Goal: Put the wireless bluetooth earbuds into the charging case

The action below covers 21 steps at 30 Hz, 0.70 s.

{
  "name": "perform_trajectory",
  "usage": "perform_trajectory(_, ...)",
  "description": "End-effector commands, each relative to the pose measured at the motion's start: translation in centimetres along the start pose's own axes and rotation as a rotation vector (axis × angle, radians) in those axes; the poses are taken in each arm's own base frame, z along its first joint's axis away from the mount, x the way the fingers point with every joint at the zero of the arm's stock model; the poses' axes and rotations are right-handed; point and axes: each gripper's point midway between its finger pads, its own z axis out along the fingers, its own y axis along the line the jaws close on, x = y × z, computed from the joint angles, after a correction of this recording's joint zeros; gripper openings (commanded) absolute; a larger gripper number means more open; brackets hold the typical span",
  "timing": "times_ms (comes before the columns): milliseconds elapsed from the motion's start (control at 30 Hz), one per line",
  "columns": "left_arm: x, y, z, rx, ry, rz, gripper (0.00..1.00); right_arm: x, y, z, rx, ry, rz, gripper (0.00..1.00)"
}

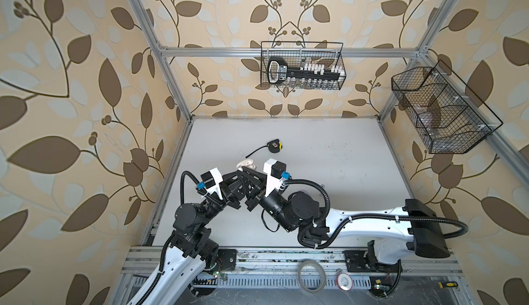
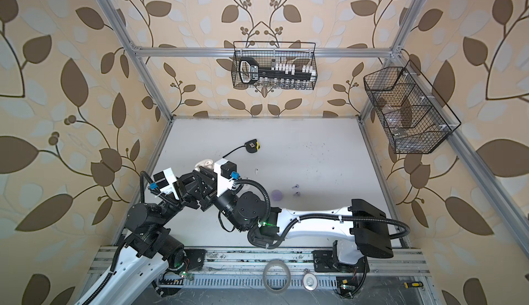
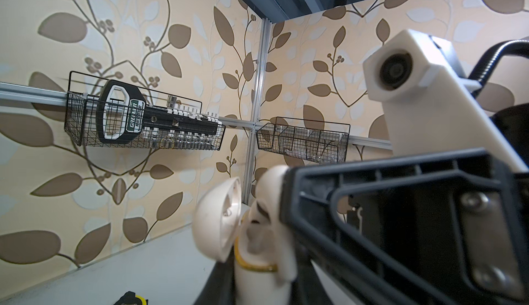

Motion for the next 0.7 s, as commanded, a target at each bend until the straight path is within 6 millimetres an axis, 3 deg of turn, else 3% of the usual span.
perform_trajectory(0, -4.8, -2.5, -0.5, 0.087, -0.135, 0.061, 0.0, 1.0, -1.9, 0.1, 0.068, 0.009, -0.048, 0.0)
perform_trajectory(400, -4.7, -3.1, -1.0, 0.109, -0.141, 0.101, 0.0, 0.8, -2.6, 0.7, 0.124, -0.001, -0.046, 0.0)
perform_trajectory(667, -4.7, -3.2, -1.0, 0.115, -0.143, 0.113, 0.0, 2.4, -1.6, 0.6, 0.095, 0.045, -0.066, 0.0)
